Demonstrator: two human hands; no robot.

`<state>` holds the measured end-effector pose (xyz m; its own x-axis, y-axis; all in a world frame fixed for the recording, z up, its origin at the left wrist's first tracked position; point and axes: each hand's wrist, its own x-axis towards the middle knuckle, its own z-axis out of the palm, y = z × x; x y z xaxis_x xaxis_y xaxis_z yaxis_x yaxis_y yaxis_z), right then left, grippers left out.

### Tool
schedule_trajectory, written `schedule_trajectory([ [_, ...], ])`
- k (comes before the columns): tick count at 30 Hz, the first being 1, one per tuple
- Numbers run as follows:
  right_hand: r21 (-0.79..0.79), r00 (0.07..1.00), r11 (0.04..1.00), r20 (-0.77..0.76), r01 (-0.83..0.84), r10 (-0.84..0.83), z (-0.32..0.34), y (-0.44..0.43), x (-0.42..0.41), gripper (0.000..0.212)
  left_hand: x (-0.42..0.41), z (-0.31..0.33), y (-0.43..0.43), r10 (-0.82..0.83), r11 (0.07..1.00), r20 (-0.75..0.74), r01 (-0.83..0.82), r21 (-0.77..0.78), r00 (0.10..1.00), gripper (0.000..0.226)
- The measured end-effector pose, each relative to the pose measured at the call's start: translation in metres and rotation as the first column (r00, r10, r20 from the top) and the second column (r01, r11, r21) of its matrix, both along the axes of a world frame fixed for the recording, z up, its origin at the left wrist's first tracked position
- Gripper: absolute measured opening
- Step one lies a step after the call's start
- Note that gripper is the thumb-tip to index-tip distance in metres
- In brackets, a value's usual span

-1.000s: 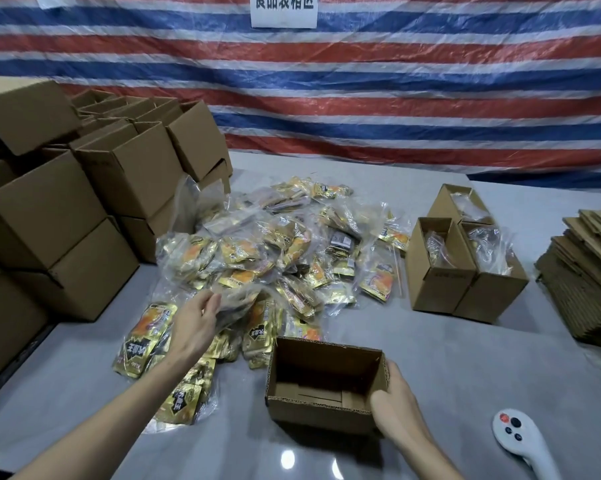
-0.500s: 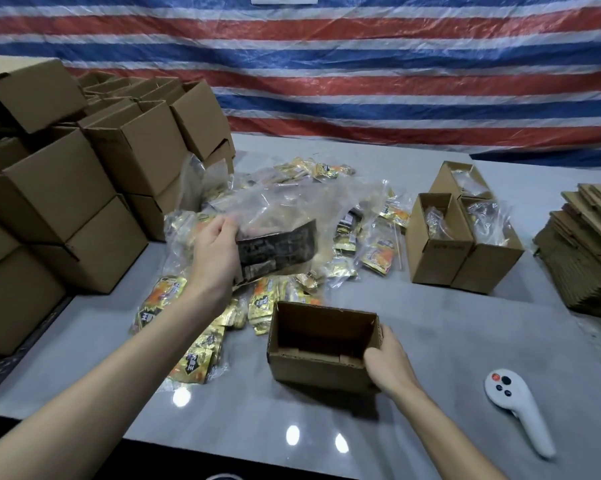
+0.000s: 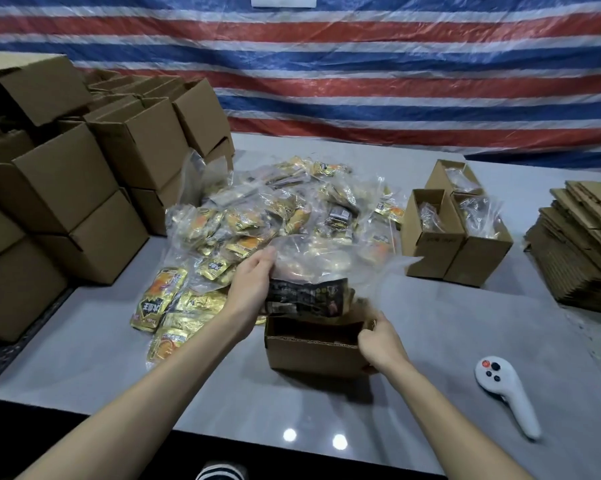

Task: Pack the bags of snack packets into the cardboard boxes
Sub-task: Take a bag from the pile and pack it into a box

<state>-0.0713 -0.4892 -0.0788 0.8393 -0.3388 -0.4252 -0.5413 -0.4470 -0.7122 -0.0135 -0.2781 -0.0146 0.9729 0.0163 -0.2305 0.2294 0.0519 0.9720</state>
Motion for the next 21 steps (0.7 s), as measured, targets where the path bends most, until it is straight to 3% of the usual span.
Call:
schedule_trajectory([
  [8,0.046,1.000,0.999,0.025,-0.003,0.001,-0.009,-0.004,0.004,0.051,0.005,0.014,0.017,-0.022,0.995,0.181,0.003,0.105,0.983,0.041],
  [10,0.039,0.999,0.999,0.032,-0.007,0.006,-0.010,-0.005,0.004,0.060,0.005,0.014,0.013,-0.020,0.992,0.205,-0.005,0.123,0.979,0.045],
  [12,-0.075,0.996,0.997,0.076,-0.036,0.041,-0.009,-0.005,0.002,0.081,0.004,0.012,0.007,-0.010,0.994,0.177,-0.009,0.108,0.984,0.045],
  [14,-0.164,0.975,0.986,0.213,-0.033,0.068,-0.003,-0.004,-0.002,0.089,0.006,0.008,-0.002,0.013,1.000,0.099,-0.015,0.023,0.995,0.033],
  [15,-0.134,0.943,0.991,0.324,-0.027,0.070,0.002,-0.003,-0.005,0.087,0.006,0.007,-0.006,0.028,0.999,0.041,-0.026,-0.047,0.999,0.030],
  [18,0.092,0.805,0.988,0.591,-0.126,0.048,0.025,-0.003,-0.012,0.066,0.004,0.007,-0.020,0.081,0.963,-0.099,-0.103,-0.248,0.992,0.035],
  [21,0.239,0.691,0.937,0.723,-0.256,0.005,0.051,-0.002,-0.013,0.048,0.002,0.001,-0.034,0.109,0.969,-0.061,-0.120,-0.218,0.992,0.033],
])
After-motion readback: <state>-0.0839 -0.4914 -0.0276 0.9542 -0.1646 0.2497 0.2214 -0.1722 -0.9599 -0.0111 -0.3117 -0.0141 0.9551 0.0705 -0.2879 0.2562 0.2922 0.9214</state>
